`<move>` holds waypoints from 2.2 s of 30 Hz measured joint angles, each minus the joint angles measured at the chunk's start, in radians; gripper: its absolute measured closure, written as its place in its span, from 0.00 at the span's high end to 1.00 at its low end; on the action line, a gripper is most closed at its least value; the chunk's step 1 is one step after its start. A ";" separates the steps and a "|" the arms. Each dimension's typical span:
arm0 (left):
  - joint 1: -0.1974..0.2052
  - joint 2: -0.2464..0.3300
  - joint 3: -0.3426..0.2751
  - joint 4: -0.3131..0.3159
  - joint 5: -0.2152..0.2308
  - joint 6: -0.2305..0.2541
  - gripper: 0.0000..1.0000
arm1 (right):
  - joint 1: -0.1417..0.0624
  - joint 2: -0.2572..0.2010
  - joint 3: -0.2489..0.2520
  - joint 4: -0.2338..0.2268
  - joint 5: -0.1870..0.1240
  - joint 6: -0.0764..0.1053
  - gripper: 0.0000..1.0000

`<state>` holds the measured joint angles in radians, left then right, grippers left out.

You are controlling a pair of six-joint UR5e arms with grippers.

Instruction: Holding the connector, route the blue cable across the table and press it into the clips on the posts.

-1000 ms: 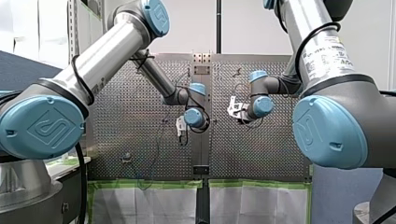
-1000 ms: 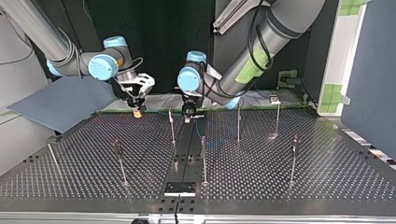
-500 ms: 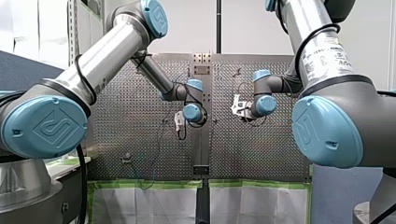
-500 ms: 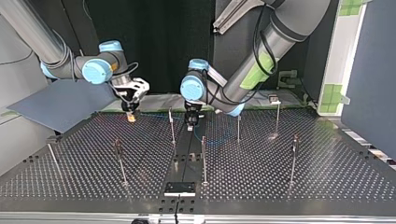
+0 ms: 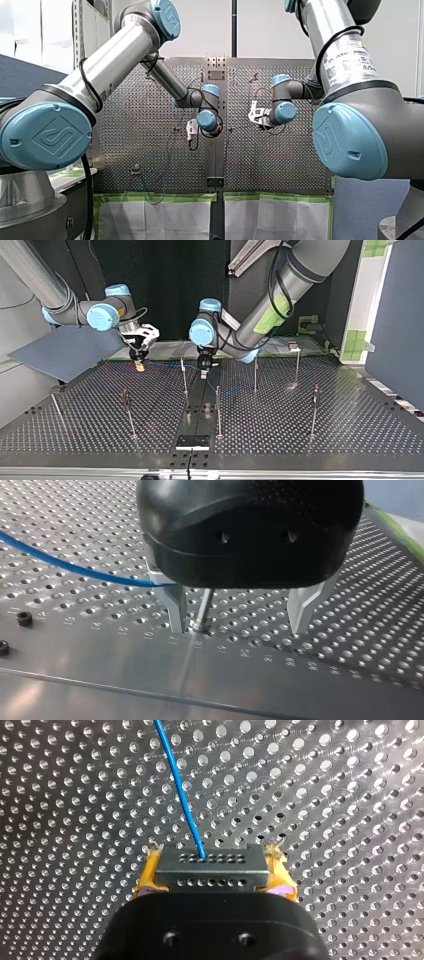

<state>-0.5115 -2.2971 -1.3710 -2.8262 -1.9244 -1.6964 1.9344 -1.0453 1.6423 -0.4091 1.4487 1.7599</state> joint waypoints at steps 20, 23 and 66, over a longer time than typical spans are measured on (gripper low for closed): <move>-0.092 0.105 -0.099 -0.081 -0.067 0.015 1.00 | -0.018 -0.008 0.000 0.043 -0.004 -0.002 0.00; -0.115 0.122 -0.105 -0.081 -0.085 0.012 1.00 | -0.024 -0.021 0.000 0.065 -0.003 -0.003 0.00; -0.281 -0.087 0.129 -0.120 -0.152 -0.110 1.00 | -0.099 -0.052 0.008 0.076 0.004 -0.003 0.00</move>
<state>-0.7926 -2.3843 -1.2418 -2.9460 -2.0764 -1.8061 1.8357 -1.0977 1.6498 -0.3327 1.4524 1.7568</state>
